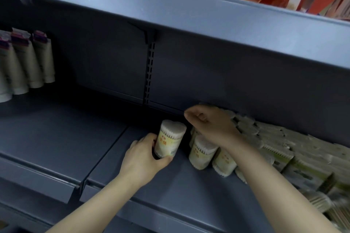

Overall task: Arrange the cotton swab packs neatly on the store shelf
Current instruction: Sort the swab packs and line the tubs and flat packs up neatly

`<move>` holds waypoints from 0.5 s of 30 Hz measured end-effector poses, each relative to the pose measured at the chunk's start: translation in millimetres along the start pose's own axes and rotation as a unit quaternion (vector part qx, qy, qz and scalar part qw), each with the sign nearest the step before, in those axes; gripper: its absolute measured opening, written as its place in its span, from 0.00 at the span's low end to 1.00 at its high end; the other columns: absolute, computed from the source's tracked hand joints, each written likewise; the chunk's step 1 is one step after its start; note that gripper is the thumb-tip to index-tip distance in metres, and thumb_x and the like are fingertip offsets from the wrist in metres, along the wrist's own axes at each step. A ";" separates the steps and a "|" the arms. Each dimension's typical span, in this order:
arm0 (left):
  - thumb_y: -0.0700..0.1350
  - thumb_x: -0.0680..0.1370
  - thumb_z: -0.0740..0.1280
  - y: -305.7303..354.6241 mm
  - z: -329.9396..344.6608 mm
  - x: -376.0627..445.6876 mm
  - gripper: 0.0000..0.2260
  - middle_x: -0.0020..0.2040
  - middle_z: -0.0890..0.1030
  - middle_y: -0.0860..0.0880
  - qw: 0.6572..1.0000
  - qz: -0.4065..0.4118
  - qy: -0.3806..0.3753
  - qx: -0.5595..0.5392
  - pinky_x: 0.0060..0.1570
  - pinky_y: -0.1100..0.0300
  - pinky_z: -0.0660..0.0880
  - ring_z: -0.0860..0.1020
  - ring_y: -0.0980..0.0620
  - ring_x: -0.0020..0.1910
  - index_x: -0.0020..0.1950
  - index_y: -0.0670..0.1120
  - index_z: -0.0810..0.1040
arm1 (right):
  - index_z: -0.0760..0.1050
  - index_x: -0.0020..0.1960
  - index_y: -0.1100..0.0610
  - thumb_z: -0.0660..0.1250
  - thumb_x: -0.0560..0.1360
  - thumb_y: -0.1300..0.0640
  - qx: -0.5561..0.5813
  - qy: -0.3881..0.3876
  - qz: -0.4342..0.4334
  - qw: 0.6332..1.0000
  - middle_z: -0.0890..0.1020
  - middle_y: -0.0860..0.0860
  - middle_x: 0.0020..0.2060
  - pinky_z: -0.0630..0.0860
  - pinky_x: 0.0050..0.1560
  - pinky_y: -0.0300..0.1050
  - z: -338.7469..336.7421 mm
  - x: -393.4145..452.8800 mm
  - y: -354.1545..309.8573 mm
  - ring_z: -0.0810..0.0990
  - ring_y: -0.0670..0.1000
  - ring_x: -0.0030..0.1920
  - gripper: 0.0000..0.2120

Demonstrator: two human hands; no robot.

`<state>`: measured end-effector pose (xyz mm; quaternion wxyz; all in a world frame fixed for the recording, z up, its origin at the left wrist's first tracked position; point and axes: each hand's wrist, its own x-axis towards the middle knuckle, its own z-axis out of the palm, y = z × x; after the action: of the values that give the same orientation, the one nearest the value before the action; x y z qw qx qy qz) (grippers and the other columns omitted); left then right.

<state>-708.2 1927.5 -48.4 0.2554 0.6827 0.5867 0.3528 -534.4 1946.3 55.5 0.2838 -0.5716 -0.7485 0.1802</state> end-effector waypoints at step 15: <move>0.60 0.70 0.64 -1.1 3.0 5.4 0.35 0.67 0.63 0.59 0.980 0.173 0.071 0.065 0.62 0.59 0.61 0.61 0.58 0.63 0.74 0.56 0.55 | 0.71 0.66 0.55 0.57 0.78 0.63 -0.107 0.049 0.034 0.992 0.73 0.50 0.66 0.61 0.52 0.29 -15.9 2.3 40.2 0.70 0.49 0.65 0.17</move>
<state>-706.1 1933.1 -50.1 0.1032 0.7621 0.4980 0.4007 -494.5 1958.9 44.4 0.2513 -0.6322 -0.7285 0.0805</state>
